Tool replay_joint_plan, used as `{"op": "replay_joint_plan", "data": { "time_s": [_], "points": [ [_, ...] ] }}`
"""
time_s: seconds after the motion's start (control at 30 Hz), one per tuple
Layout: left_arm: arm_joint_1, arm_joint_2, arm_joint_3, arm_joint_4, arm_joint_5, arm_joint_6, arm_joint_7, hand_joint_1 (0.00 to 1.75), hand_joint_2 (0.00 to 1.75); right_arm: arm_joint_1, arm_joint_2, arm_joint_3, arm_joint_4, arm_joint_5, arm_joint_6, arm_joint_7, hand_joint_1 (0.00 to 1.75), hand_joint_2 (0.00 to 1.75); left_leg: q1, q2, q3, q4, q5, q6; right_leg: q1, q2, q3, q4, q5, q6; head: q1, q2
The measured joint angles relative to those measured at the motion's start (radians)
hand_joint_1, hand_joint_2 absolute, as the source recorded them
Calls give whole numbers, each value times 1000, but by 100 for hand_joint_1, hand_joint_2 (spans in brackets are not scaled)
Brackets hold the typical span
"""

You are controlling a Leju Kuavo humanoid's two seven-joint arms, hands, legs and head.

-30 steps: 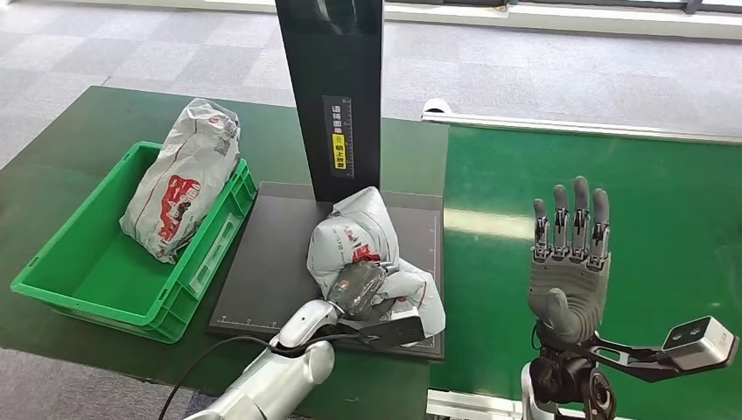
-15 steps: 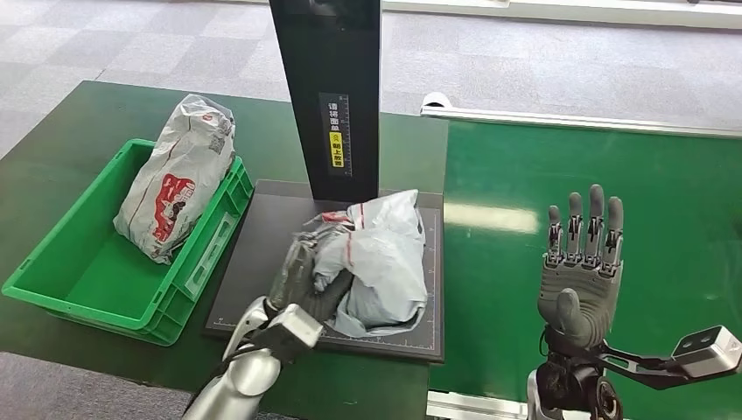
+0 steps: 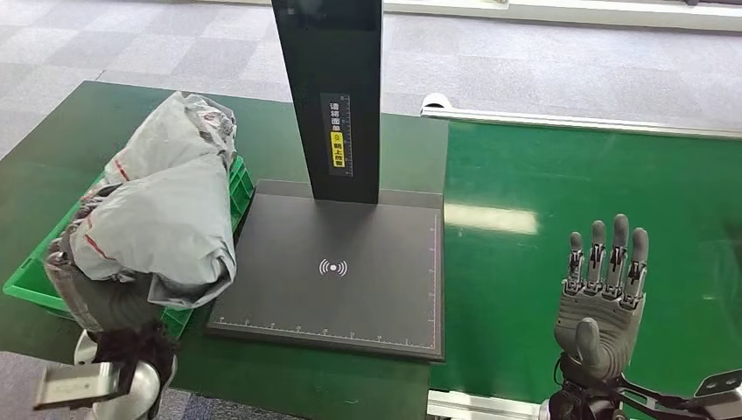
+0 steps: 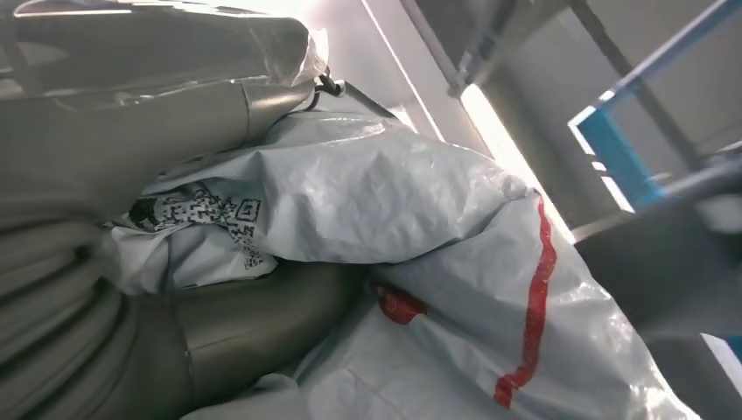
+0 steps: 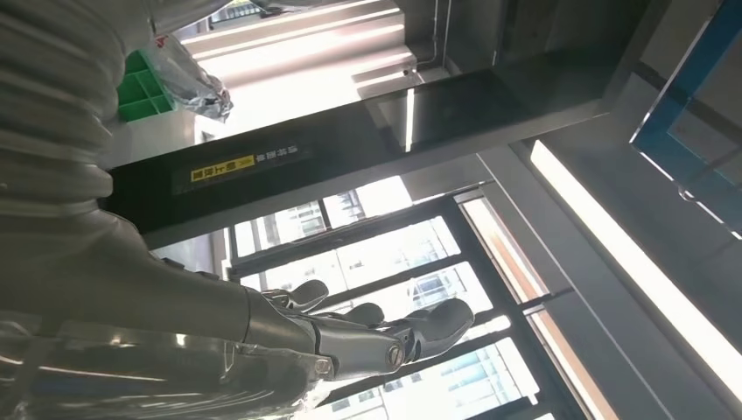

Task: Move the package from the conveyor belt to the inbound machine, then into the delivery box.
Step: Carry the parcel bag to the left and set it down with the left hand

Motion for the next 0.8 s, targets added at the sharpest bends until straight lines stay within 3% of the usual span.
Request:
{"op": "replay_joint_plan", "data": {
  "time_s": [0.2,0.47,0.57,0.7,0.8],
  "points": [
    [0,-4,107,29,-22,-16,0,175,175,12,0,-1,-15,1,-6,0,0,175,0,1,0,0,0,0,0,0,0,0,0,0,0,0],
    [0,-10,139,41,-27,-20,1,175,175,15,0,-2,-18,1,-6,0,0,175,0,1,0,0,0,0,0,0,-1,0,0,0,0,0],
    [-7,-14,153,54,-67,-13,48,175,175,16,0,-2,-18,1,-6,0,0,175,0,1,0,0,0,0,0,0,0,0,0,0,0,0],
    [-86,-14,263,213,-133,-23,177,175,175,10,2,-2,-18,-4,-12,5,0,175,0,1,1,0,1,-1,0,1,1,0,1,-1,0,0],
    [-156,-4,385,405,-155,-51,177,175,175,4,2,-4,-17,-21,-22,8,0,175,1,3,2,0,2,-2,1,2,0,1,2,-2,0,0]
  ]
}}
